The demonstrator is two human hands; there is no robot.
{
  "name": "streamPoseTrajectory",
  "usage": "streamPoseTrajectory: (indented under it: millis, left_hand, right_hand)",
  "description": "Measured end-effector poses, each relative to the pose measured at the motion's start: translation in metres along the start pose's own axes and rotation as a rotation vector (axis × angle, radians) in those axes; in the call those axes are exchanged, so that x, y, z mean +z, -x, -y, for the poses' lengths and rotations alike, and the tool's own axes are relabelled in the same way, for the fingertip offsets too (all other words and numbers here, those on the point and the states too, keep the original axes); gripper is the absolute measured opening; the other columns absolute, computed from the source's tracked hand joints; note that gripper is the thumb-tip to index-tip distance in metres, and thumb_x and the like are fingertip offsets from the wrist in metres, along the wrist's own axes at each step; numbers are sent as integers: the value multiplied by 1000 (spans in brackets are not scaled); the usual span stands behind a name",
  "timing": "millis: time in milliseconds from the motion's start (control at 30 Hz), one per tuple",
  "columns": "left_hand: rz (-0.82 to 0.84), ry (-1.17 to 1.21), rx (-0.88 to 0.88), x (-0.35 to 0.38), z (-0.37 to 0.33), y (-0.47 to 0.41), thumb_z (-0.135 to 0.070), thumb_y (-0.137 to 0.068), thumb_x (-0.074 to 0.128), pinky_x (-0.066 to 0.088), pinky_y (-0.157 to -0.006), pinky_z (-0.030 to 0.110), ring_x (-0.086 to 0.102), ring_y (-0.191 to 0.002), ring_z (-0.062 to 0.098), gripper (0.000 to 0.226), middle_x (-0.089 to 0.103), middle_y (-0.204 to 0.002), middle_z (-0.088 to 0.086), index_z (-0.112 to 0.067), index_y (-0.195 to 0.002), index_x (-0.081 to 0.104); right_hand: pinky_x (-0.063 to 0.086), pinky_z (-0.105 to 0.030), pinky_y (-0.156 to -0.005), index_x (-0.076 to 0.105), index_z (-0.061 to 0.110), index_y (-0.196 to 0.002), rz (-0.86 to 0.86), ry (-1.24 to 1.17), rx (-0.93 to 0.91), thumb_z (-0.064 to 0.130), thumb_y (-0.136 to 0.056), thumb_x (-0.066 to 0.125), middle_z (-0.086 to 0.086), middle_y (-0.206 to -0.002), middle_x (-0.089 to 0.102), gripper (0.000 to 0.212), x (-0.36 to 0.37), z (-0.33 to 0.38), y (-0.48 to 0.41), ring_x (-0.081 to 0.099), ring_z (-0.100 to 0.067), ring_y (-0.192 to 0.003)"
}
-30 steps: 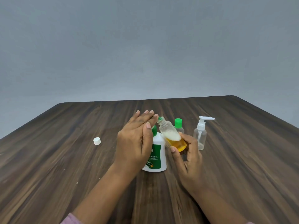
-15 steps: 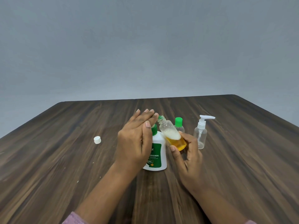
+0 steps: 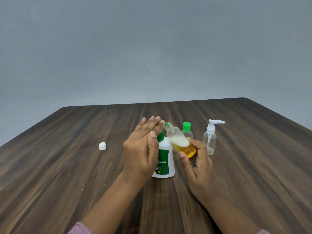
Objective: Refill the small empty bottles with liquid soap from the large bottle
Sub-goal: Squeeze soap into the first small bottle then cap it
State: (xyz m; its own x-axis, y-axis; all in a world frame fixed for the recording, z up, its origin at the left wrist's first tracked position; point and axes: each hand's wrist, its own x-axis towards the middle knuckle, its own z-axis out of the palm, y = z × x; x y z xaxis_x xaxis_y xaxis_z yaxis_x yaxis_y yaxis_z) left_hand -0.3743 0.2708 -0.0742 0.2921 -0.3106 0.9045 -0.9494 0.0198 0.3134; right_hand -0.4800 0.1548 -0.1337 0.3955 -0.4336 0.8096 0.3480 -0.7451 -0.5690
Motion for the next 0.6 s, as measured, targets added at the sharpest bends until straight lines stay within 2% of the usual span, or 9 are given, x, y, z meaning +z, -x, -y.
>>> streamPoseTrajectory:
  millis: [267,467,600]
  left_hand:
    - [6,-14,-10,-3,-6,-12,-17,-98,31,45,-103,36,60,-114,14,43,68,-113,7,-4,-109,70]
    - [3,13,-4,2,2,-1,-20,-101,28,44,-104,40,58,-119,18,46,66,-118,10,-1,-113,68]
    - [-5,19,-7,1,-1,-2,-18,-100,28,44,-104,41,58,-119,18,45,67,-118,11,-1,-112,68]
  right_hand:
    - [44,-8,-63,43,31,-121,-6,-3,-17,34,-93,52,20,-98,57,30,1,-1,-2,58,-2,-79]
    - [43,-7,-61,43,31,-120,-5,16,-12,33,-92,51,13,-98,56,29,0,0,-1,57,-1,-76]
    - [44,-9,-60,43,30,-120,-15,1,-19,42,-94,51,16,-94,56,29,0,2,-2,57,-1,-74]
